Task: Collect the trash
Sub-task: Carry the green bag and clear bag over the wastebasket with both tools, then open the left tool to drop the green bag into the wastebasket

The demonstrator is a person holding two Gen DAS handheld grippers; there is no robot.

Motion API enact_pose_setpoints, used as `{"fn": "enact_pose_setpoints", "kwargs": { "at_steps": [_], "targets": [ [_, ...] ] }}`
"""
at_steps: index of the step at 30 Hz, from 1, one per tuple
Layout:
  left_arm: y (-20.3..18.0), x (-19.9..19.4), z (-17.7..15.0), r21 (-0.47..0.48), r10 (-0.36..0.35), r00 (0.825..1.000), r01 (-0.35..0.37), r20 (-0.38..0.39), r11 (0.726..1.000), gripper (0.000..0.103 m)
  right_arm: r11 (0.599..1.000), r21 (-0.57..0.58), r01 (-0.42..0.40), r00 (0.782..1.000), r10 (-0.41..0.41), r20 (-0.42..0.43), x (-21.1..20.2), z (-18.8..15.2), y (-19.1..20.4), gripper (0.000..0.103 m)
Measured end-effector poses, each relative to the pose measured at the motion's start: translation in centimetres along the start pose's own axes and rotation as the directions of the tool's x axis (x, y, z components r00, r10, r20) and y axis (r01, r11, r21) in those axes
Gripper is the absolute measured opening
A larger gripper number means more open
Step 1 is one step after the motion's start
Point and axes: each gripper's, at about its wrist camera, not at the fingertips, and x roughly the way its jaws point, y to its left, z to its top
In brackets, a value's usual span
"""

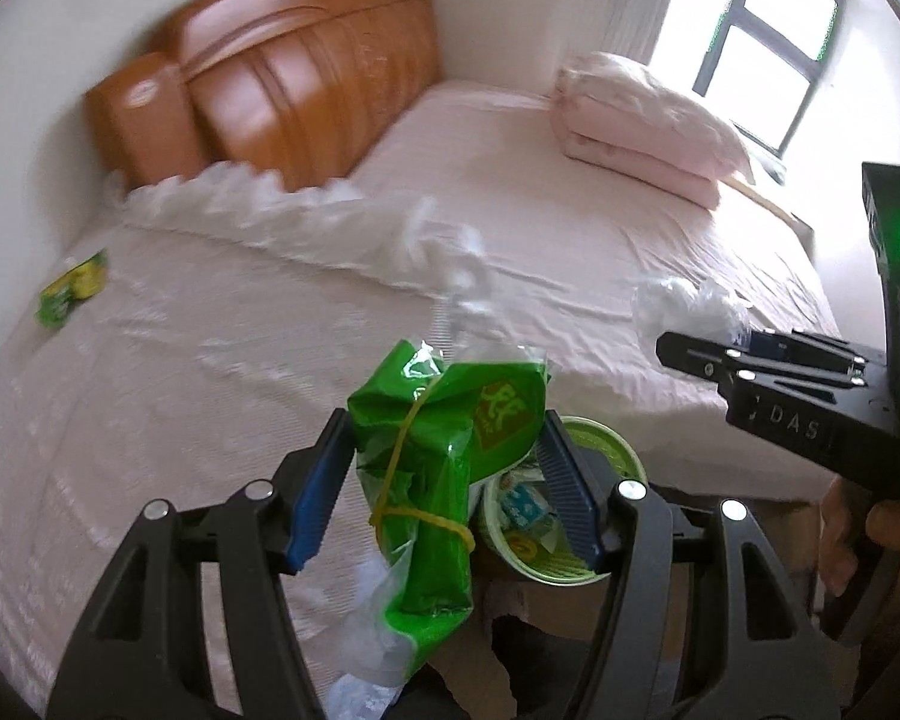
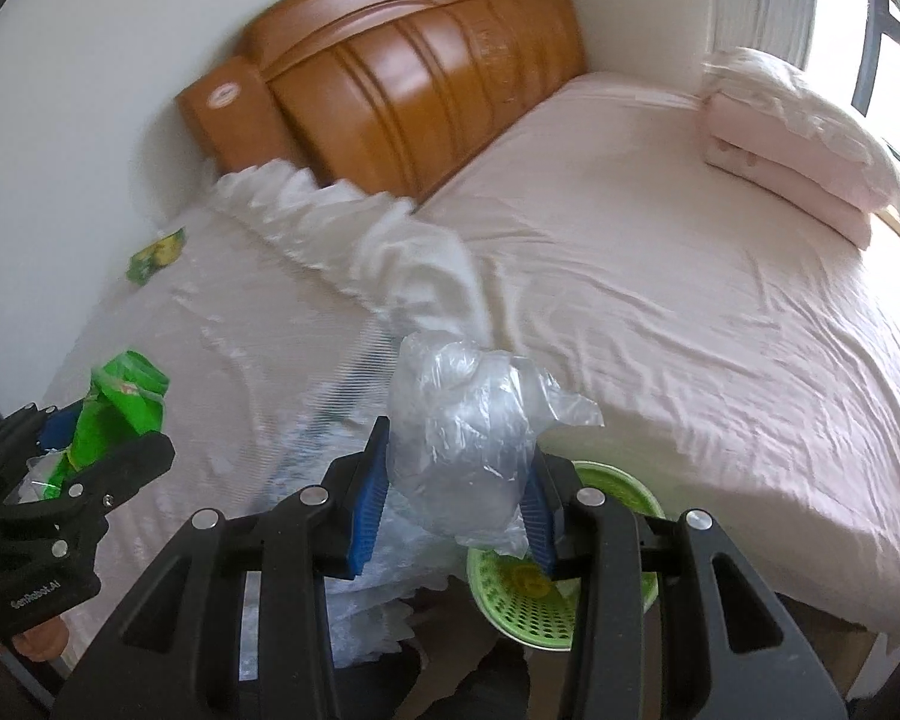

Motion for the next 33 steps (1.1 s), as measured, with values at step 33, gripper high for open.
{"fn": "enact_pose_setpoints", "kwargs": {
  "at_steps": [33],
  "targets": [
    [-15.1, 6.9, 1.8, 0.234, -0.176, 0.971, 0.21, -0.159, 0.949, 0.095, 0.961, 0.228, 0.158, 0.987, -0.163, 0.003, -4.1, -4.3, -15.9, 0.041]
  ]
}}
